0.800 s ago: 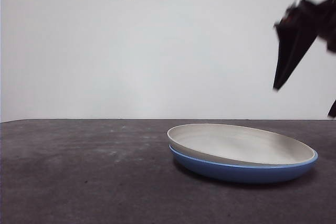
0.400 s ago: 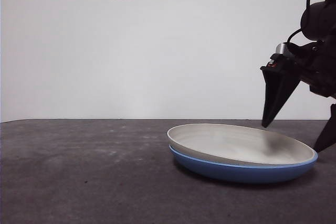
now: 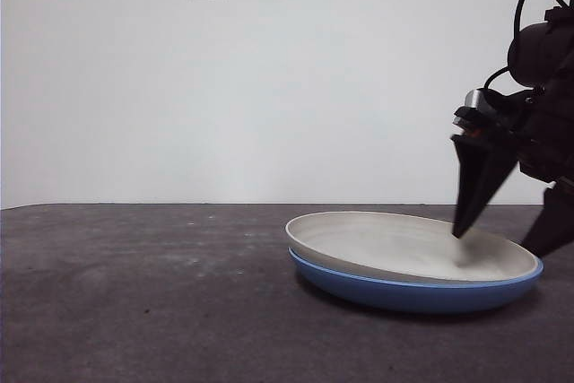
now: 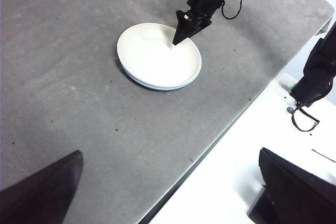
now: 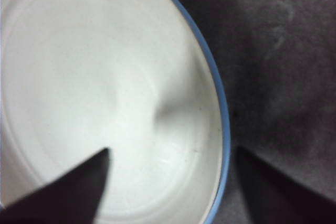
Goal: Pick up the white plate, put it on the blue plate, put it on desk
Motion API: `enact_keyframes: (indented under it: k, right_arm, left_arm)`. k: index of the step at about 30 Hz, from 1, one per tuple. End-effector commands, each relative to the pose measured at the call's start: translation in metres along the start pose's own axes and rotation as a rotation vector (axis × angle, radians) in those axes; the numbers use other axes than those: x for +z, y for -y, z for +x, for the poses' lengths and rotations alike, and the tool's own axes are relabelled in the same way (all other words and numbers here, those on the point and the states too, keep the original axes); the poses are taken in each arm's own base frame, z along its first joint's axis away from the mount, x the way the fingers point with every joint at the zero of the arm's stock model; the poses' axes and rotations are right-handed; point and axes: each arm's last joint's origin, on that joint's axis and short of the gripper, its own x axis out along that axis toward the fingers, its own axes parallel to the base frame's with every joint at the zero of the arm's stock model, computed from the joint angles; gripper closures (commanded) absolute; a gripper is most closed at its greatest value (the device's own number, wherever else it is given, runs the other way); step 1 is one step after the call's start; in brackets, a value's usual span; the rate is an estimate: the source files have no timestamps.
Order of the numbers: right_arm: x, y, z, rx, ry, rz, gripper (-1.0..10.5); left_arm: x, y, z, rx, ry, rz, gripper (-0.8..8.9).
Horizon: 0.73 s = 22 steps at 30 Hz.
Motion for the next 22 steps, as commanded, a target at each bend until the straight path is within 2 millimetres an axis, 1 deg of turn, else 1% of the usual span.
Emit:
enact_keyframes:
  k: [1, 3, 4, 9, 13, 15, 18, 22]
  right_arm:
    - [0.005, 0.001, 0.003, -0.002, -0.003, -0.007, 8.6]
    - [0.004, 0.001, 0.003, -0.027, -0.003, 0.003, 9.3]
    - [0.004, 0.002, 0.003, -0.044, -0.004, 0.008, 9.4]
    - [0.004, 0.004, 0.001, -0.067, 0.0, 0.034, 9.4]
    - [0.008, 0.0, -0.006, -0.042, 0.002, 0.039, 9.4]
    - [0.013, -0.004, -0.012, -0.025, 0.004, 0.042, 9.4]
    - [0.021, -0.017, -0.018, 0.012, 0.01, 0.049, 9.4]
    - [0.032, -0.04, -0.024, 0.039, 0.031, 0.031, 9.4]
  left_arm:
    - [0.002, 0.0, -0.001, -0.001, 0.007, -0.006, 2.52]
    - [0.002, 0.0, -0.001, -0.001, 0.007, -0.006, 2.52]
    - [0.002, 0.0, -0.001, -0.001, 0.007, -0.006, 2.52]
    - [0.002, 0.0, -0.001, -0.001, 0.007, -0.006, 2.52]
    - [0.002, 0.0, -0.001, -0.001, 0.008, -0.005, 2.52]
    - [0.002, 0.0, -0.001, -0.001, 0.009, -0.005, 2.52]
    - [0.003, 0.0, -0.001, -0.001, 0.015, -0.002, 2.52]
    - [0.003, 0.0, -0.001, 0.0, 0.019, -0.001, 2.52]
